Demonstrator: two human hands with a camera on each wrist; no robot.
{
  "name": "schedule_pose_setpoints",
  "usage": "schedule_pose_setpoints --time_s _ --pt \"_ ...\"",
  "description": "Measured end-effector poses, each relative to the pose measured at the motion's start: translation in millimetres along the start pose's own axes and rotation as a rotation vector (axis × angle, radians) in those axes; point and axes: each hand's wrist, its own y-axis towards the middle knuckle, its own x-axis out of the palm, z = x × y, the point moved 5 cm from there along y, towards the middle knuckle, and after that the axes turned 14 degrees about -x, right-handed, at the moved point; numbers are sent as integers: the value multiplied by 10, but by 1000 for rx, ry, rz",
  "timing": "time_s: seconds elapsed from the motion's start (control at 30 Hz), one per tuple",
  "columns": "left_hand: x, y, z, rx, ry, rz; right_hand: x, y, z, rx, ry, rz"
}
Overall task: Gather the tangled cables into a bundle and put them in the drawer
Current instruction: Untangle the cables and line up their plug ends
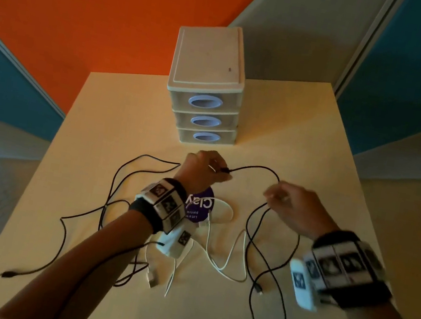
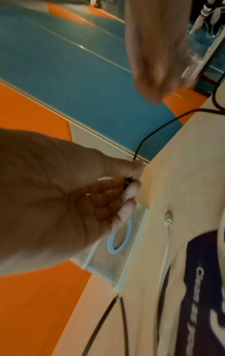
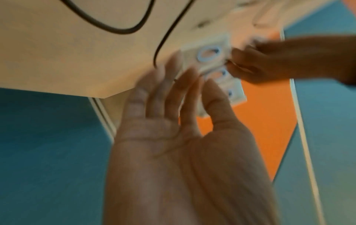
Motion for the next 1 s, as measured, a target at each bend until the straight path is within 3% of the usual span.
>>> schedule_pose_setpoints --time_s 0.27,0.37,0.53,0.63,0.77,0.83,1.0 --pt "-54 -245 -190 24 -114 -30 467 714 -211 -193 -375 -115" --pt "-8 -83 -170 -28 -280 -100 470 750 -125 -188 -203 5" --pt "144 159 -116 -111 -243 -214 442 693 89 -113 56 96" --pt "206 163 -51 -126 -532 -314 443 721 196 -24 136 171" --pt "177 129 -135 -284 -993 -318 576 892 293 165 361 235" --pt "154 101 -264 -365 -1076 -289 644 1018 315 163 179 239" --pt "121 16 -486 -443 -1105 -212 864 1216 211 57 -118 38"
